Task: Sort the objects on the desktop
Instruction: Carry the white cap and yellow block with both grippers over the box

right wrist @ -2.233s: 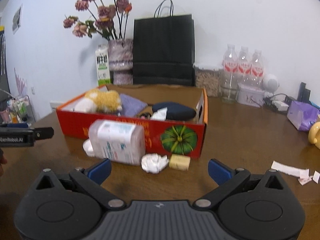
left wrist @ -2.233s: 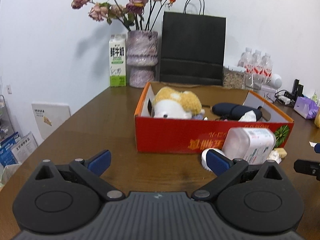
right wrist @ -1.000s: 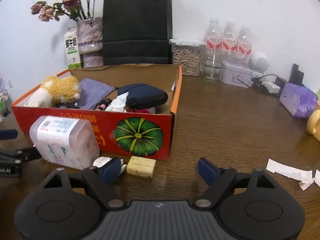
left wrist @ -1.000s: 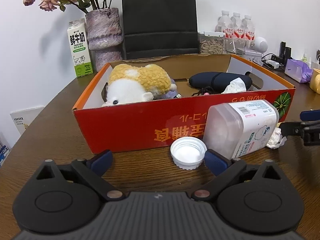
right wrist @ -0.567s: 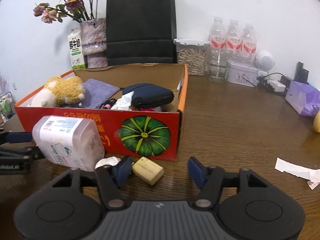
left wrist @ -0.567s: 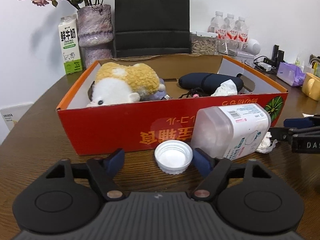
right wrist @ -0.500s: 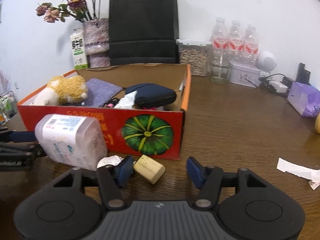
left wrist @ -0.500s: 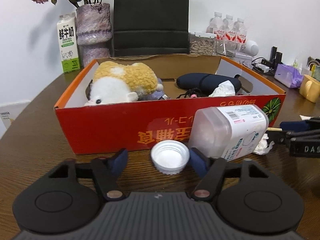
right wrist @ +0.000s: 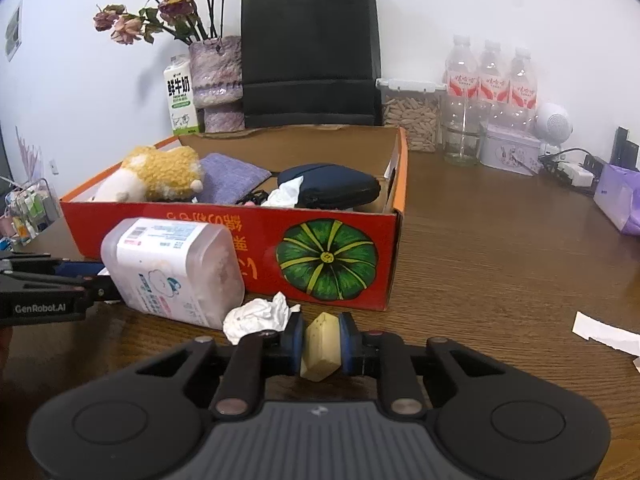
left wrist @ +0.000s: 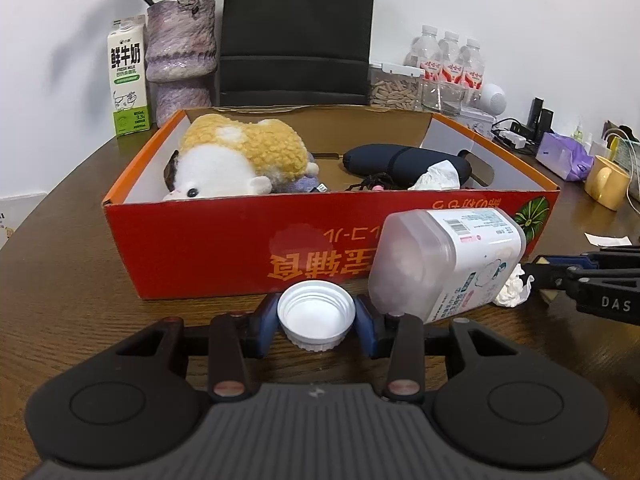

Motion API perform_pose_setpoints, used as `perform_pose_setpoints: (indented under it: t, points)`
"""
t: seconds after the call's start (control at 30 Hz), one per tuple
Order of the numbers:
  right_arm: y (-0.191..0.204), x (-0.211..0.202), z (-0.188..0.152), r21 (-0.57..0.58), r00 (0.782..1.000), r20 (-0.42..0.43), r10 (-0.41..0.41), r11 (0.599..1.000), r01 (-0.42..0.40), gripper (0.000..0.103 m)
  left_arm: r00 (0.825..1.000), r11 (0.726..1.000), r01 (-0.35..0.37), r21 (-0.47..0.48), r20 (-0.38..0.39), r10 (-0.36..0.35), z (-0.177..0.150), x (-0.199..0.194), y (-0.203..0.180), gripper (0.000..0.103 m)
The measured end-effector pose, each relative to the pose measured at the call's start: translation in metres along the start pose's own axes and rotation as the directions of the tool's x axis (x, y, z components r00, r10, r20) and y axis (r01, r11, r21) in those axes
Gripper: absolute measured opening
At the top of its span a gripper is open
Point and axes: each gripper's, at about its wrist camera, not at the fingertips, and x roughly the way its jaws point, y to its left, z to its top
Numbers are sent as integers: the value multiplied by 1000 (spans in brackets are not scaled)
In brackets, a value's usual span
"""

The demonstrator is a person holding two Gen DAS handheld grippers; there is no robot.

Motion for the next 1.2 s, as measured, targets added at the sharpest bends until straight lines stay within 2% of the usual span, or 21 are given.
perform_pose_setpoints:
  t: [0.33, 0.57, 0.7, 1.0, 1.2]
  points:
    - [0, -17, -2, 0, 997, 74, -20, 1000, 20, 17, 998, 1000, -15, 21, 53, 14, -3, -14, -4, 41]
    - [-2, -39, 5, 33, 988, 153, -30, 999, 26, 18, 989, 1000, -26, -16, 145, 28, 4, -42, -1, 41]
    - [0, -47, 15, 39, 984, 179, -18, 999, 11, 18, 987, 1000, -15, -26, 159, 19, 13, -47, 0, 41]
    - [18, -54, 56, -24, 968, 250, 9, 1000, -3, 18, 967, 999, -4, 32, 256, -5, 52, -58, -14, 41]
    - [27, -40, 84, -11, 964, 265, 25, 1000, -23, 18, 956, 1000, -1, 31, 294, -8, 81, -46, -25, 41]
